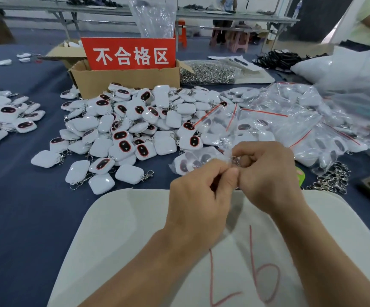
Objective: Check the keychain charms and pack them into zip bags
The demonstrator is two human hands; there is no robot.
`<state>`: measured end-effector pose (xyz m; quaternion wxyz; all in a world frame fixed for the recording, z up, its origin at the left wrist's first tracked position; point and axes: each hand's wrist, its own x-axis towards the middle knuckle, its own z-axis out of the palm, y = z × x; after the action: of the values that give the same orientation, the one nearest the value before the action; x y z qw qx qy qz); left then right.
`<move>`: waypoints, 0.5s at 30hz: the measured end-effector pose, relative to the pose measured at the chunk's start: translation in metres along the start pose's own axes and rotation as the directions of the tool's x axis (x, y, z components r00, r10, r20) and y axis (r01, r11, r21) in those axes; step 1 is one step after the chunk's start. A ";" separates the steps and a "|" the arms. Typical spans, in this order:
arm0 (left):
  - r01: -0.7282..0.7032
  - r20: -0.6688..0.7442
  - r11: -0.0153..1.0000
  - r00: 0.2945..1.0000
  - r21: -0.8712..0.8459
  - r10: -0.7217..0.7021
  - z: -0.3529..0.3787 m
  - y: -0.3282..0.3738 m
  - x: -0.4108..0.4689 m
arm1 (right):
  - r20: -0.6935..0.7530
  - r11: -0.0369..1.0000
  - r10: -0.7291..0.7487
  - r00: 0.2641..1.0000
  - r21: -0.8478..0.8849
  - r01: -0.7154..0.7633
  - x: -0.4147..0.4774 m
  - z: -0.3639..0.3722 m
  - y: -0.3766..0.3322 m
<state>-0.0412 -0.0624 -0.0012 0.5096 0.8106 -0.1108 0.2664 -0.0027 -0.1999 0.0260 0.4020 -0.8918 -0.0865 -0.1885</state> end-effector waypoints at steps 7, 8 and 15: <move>0.013 0.085 0.999 0.996 0.053 -0.018 -0.013 -0.013 0.014 | 0.111 0.902 0.078 0.991 -0.431 -0.022 0.002 0.002 0.004; 0.087 0.009 0.993 0.996 0.075 -0.088 -0.017 -0.019 0.022 | 0.110 0.887 0.137 0.985 -0.456 -0.072 0.003 0.001 0.005; 0.499 -0.262 0.859 0.849 0.112 -0.459 -0.044 -0.056 0.052 | 0.179 0.850 0.262 0.948 -0.509 -0.139 0.005 -0.008 0.002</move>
<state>0.0138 0.0068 -0.0006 0.4957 0.8185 0.1783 0.2293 0.0005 -0.2068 0.0317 0.1670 -0.9846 0.0100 -0.0508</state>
